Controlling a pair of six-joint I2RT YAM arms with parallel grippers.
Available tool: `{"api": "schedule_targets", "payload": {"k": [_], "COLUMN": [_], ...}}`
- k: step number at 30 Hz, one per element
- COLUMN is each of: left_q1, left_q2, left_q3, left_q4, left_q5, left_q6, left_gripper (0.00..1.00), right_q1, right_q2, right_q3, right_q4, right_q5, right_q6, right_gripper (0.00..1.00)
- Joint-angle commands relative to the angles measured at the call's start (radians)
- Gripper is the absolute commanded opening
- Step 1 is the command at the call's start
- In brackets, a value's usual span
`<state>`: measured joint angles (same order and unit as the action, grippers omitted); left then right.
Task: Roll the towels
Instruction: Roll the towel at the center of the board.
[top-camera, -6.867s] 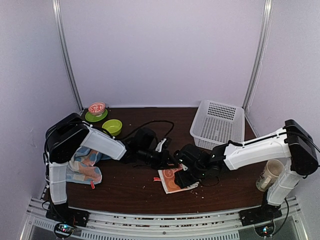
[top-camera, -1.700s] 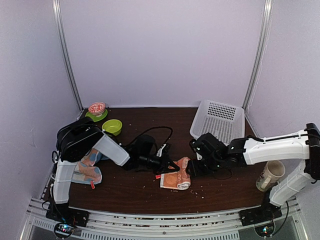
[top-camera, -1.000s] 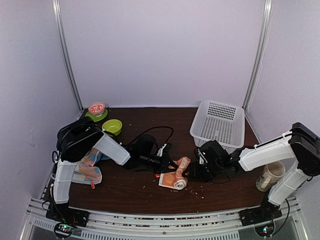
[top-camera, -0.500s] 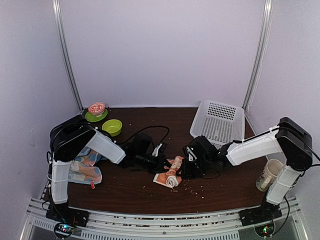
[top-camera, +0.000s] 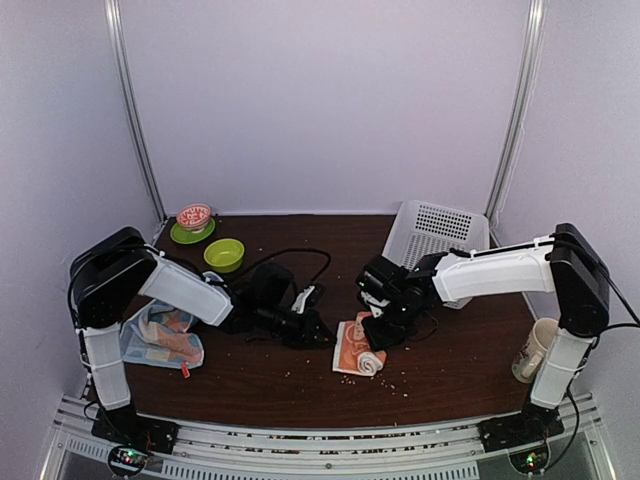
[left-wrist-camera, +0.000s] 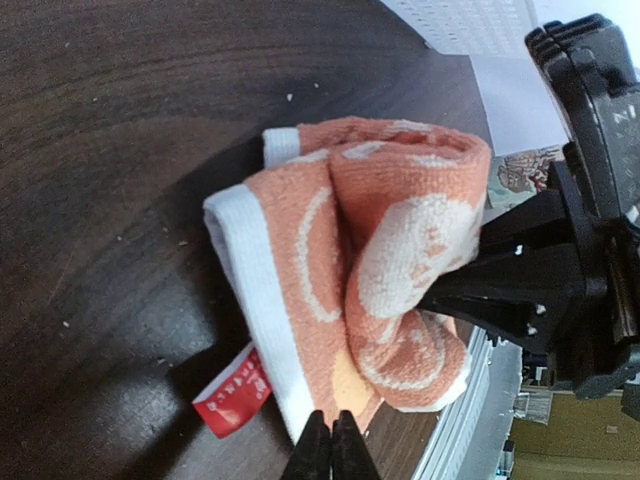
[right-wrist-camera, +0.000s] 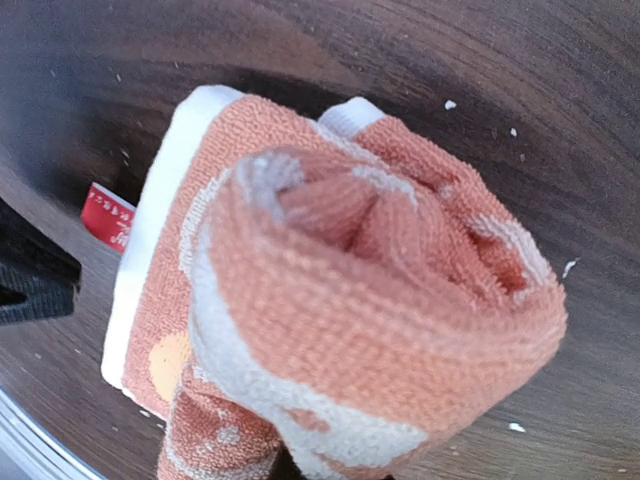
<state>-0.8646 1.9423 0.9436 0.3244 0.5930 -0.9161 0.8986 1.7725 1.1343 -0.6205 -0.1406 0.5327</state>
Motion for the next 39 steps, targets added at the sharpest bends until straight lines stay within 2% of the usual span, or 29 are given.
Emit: {"api": "schedule_targets", "payload": {"k": [1, 7, 11, 15, 29, 35, 39], "left_q1": [0.004, 0.004, 0.004, -0.002, -0.014, -0.013, -0.013], "left_q2": [0.013, -0.032, 0.026, 0.101, 0.273, 0.323, 0.342], "left_q3": [0.026, 0.051, 0.131, 0.159, 0.278, 0.3, 0.305], "left_q4": [0.027, 0.14, 0.158, 0.265, 0.287, 0.22, 0.21], "left_q5": [-0.018, 0.005, 0.062, 0.117, 0.159, 0.099, 0.079], "left_q6": [0.021, 0.006, -0.019, -0.105, -0.173, -0.177, -0.189], "left_gripper": [0.02, 0.03, 0.04, 0.04, 0.03, 0.0, 0.0], "right_q1": [0.012, 0.018, 0.017, 0.018, 0.017, 0.012, -0.003], "right_q2": [0.061, 0.104, 0.104, 0.096, 0.058, -0.032, -0.107], "right_q3": [0.066, 0.103, 0.101, 0.091, 0.059, 0.019, -0.023], "right_q4": [-0.245, -0.227, -0.196, -0.178, -0.12, -0.09, -0.061], "right_q5": [0.087, 0.097, 0.107, 0.111, 0.074, 0.068, 0.046], "right_q6": [-0.125, -0.123, -0.104, -0.096, -0.101, -0.039, 0.034], "right_gripper": [0.0, 0.0, 0.0, 0.0, 0.0, 0.44, 0.54]}}
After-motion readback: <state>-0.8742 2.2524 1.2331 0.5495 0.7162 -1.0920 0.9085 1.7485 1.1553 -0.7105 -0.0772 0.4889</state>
